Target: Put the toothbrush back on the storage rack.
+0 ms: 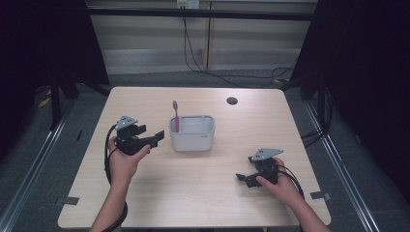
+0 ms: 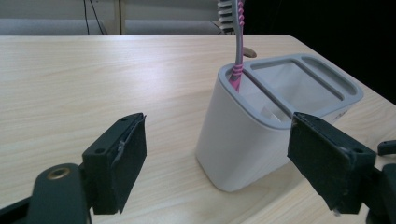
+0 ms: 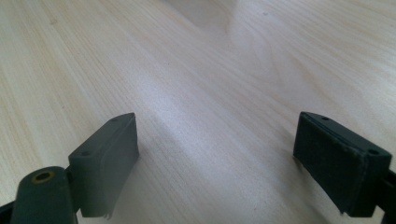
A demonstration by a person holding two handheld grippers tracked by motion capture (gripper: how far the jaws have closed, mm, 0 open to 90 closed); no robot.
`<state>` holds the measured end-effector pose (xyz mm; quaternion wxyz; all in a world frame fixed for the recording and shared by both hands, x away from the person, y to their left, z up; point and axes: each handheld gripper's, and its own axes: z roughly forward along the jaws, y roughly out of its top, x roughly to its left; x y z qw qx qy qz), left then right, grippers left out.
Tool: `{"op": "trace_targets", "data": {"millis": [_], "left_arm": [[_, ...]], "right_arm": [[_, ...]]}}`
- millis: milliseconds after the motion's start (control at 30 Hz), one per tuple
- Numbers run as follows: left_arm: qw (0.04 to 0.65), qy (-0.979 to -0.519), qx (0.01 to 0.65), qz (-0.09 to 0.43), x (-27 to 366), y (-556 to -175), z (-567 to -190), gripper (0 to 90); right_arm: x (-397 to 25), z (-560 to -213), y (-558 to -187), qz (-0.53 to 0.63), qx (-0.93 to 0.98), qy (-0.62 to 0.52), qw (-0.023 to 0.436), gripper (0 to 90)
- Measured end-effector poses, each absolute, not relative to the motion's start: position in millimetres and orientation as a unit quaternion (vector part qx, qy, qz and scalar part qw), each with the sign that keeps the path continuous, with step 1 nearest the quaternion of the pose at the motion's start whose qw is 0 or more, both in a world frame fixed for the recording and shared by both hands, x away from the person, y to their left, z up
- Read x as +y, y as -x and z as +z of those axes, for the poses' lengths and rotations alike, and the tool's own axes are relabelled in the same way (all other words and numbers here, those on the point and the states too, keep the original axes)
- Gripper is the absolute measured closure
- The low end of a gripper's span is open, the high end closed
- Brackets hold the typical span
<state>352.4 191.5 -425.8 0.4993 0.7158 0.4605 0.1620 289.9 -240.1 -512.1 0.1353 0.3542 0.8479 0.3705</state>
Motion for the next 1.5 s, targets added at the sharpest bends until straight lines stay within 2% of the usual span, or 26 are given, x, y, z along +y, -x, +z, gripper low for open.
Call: {"op": "trace_targets", "data": {"millis": [1233, 1500], "left_arm": [[0.48, -0.728, 0.465, 0.153, 218, -335, -464, 16.5], [0.466, -0.744, 0.454, 0.154, 220, -333, -473, 16.5]], "right_arm": [[-240, -512, -290, 0.371, 0.848, -0.354, 0.135, 13.3], [-240, -512, -290, 0.37, 0.848, -0.354, 0.135, 13.3]]}}
